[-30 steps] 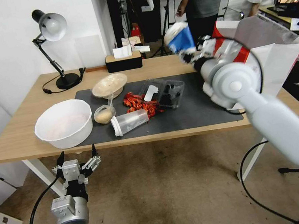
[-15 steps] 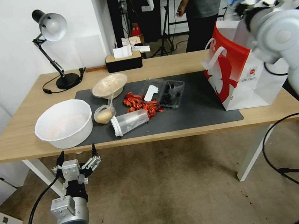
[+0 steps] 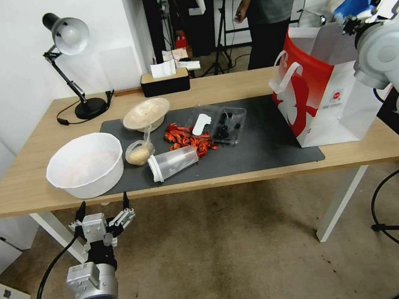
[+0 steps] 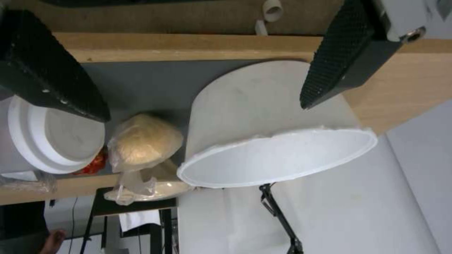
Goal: Pick up the trash from the table and place it into the takeout bag.
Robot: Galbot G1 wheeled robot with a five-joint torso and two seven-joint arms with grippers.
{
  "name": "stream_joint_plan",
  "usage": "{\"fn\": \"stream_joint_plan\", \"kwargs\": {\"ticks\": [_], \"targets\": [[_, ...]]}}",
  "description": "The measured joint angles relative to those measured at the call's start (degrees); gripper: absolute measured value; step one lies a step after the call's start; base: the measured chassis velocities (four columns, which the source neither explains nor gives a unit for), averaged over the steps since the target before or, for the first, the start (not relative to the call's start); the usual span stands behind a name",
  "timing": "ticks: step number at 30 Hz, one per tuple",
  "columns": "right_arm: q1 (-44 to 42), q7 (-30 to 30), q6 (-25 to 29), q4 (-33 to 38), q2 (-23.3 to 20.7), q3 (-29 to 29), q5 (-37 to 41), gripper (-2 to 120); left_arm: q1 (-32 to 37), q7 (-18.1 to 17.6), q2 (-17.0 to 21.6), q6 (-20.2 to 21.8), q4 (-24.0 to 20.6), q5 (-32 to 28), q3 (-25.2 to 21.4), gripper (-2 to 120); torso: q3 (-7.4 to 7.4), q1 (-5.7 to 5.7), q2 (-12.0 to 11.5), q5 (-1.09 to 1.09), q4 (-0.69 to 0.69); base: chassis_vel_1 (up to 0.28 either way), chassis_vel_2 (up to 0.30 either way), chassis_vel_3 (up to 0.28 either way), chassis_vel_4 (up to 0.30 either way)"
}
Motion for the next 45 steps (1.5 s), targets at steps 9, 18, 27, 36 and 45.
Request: {"fn": "stream_joint_plan", "kwargs": {"ticks": [9,18,27,36,45], "targets": [[0.2,-0.2,-0.1,1.1,0.1,-0.7,0.2,97,0.0,0.0,0.0,0.0,-0.5,0.0,-0.3,100,0.0,0.0,0.0,0.0,0.0,0.0,0.0,0.0,0.0],[-2.8,-5.3,0.8,3.6,-1.5,0.0,-1.7,100,-0.1,0.0,0.1,0.1,-0.8,-0.1,-0.3,100,0.0,0.0,0.0,0.02,-0.01,0.0,0.0,0.0,0.0],[-12.1,-23.4,8.1,11.6,-3.0,4.3,-10.7,100,-0.2,0.2,0.2,0.2,-0.8,-0.3,-0.2,100,0.0,0.0,0.0,-0.01,-0.01,0.0,0.0,0.0,0.0],[-31.0,-42.4,16.5,21.7,1.6,11.5,-25.4,100,-0.3,0.3,0.0,0.2,-0.8,-0.4,-0.2,100,0.0,0.0,0.0,0.0,-0.01,0.0,0.0,0.0,0.0],[-49.1,-51.7,20.4,25.6,11.8,18.1,-36.7,100,-0.2,0.4,0.2,-0.1,-0.9,-0.6,-0.3,100,0.0,0.0,0.0,0.01,-0.01,0.0,0.0,0.0,0.0]]}}
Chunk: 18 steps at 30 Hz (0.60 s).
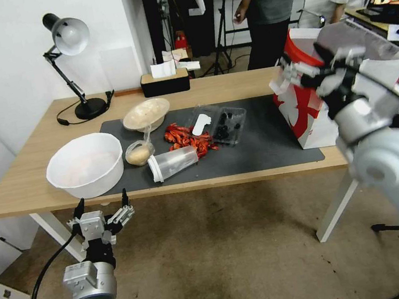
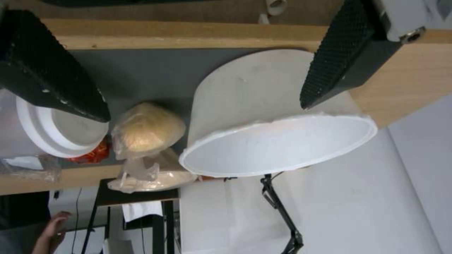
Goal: Pick up the trash from the table and place it into the takeout bag.
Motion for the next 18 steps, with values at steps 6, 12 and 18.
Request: {"fn": "stream_joint_plan", "kwargs": {"ticks": [6,12,18], "targets": [[-8.9,-5.3,4.5,-1.2,4.3,4.6,-7.2,100,0.0,0.1,0.0,-0.3,0.3,-0.1,0.3,100,0.0,0.0,0.0,-0.02,0.01,0.0,0.0,0.0,0.0],[-19.2,-12.6,13.5,-6.4,9.5,7.8,-12.6,100,-0.1,0.1,0.0,-0.6,0.6,-0.1,0.7,100,-0.01,0.0,0.0,0.0,0.01,0.0,0.0,0.0,0.0],[-25.4,-15.3,20.0,-11.7,12.0,7.6,-14.6,100,-0.1,0.2,0.1,-0.8,0.8,-0.2,0.7,100,-0.01,0.0,0.0,0.01,-0.02,0.0,0.0,0.0,0.0]]}}
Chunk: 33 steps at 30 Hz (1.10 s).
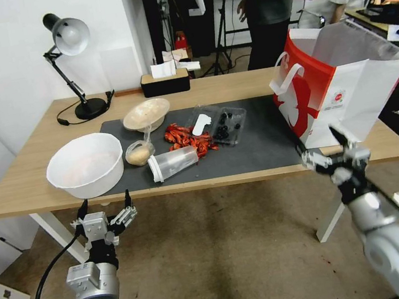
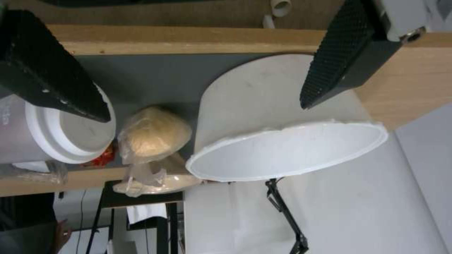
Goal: Pick up the trash from the table and place it into the takeout bag.
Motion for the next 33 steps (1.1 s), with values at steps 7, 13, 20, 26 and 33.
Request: {"fn": "stream_joint_plan", "kwargs": {"ticks": [7,13,20,26,33], "targets": [[-3.2,0.1,2.5,-1.7,1.1,-0.4,0.2,100,0.0,0.0,0.0,0.0,0.0,0.0,-0.1,100,0.0,0.0,0.0,-0.02,0.03,0.0,0.0,0.0,0.0],[-3.7,-0.2,2.6,-3.0,1.2,-1.2,3.1,100,0.0,0.0,-0.1,0.0,0.0,-0.1,-0.1,100,0.01,0.0,0.0,-0.01,0.03,0.0,0.0,0.0,0.0],[-3.8,-0.3,2.8,-3.5,1.3,-2.0,3.7,100,-0.9,0.2,0.9,-0.4,-0.8,-0.7,-0.6,100,0.0,0.0,0.0,-0.02,0.03,0.0,0.0,0.0,0.0],[-3.9,-0.2,3.0,-3.5,1.0,-2.9,3.8,100,-4.4,5.9,7.7,-4.9,-1.3,-1.6,1.2,100,0.01,0.0,0.0,-0.04,0.03,0.0,0.0,0.0,0.0],[-1.2,0.3,2.4,-4.4,-0.8,-5.4,3.8,100,-10.2,12.0,27.5,-5.1,-2.9,-7.9,-1.2,100,0.01,0.02,0.0,0.02,0.08,0.0,0.0,0.0,0.0]]}}
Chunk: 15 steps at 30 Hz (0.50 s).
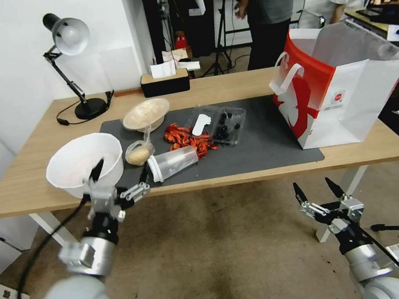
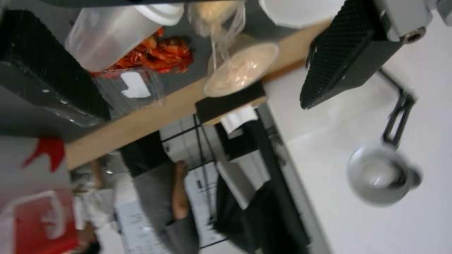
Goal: Pick up the trash from the table and place it into the takeout bag.
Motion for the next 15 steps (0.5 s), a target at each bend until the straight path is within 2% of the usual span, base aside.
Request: {"fn": "stream_joint_plan", "kwargs": {"ticks": [1,4,5,6,9,10,13,14,15], "targets": [[0.0,0.0,0.0,0.0,0.0,0.0,0.0,100,0.0,0.0,0.0,0.0,0.0,0.0,0.0,100,0.0,0.0,0.0,0.0,0.0,0.0,0.0,0.0,0.0],[0.7,0.0,-0.3,-0.2,-0.4,-1.0,0.0,100,-1.0,3.0,6.3,-1.8,0.7,-0.1,0.0,100,0.0,0.0,0.0,-0.06,-0.09,0.0,0.0,0.0,0.0],[1.1,0.0,-0.5,-0.2,-0.6,-1.4,0.0,100,-0.9,3.1,8.0,-1.5,0.7,-0.2,0.2,100,0.0,0.0,0.0,-0.02,-0.07,0.0,0.0,0.0,0.0],[1.1,0.0,-0.5,-0.2,-0.6,-1.4,0.0,100,-0.9,3.1,8.0,-1.5,0.7,-0.2,0.2,100,0.0,0.0,0.0,-0.02,-0.07,0.0,0.0,0.0,0.0],[1.7,0.0,-1.2,0.1,-1.2,-2.1,0.0,100,-2.4,3.1,14.5,0.0,1.4,-1.7,2.6,100,0.0,0.0,0.0,-0.06,-0.01,0.0,0.0,0.0,0.0],[1.7,0.0,-1.2,0.1,-1.2,-2.1,0.0,100,-2.4,3.1,14.5,0.0,1.4,-1.7,2.6,100,0.0,0.0,0.0,-0.06,-0.01,0.0,0.0,0.0,0.0],[1.0,0.0,-1.2,0.3,-1.4,-1.9,0.1,100,-4.7,2.0,25.4,2.5,1.3,-6.6,5.2,100,0.0,0.0,0.0,-0.02,-0.09,0.0,0.0,0.0,0.0],[1.0,0.0,-1.2,0.3,-1.4,-1.9,0.1,100,-4.7,2.0,25.4,2.5,1.3,-6.6,5.2,100,0.0,0.0,0.0,-0.02,-0.09,0.0,0.0,0.0,0.0],[0.8,0.0,-1.2,0.3,-1.4,-1.9,0.1,100,-4.3,1.4,28.2,2.8,1.0,-8.3,5.3,100,0.0,0.0,0.0,-0.01,-0.08,0.0,0.0,0.0,0.0]]}}
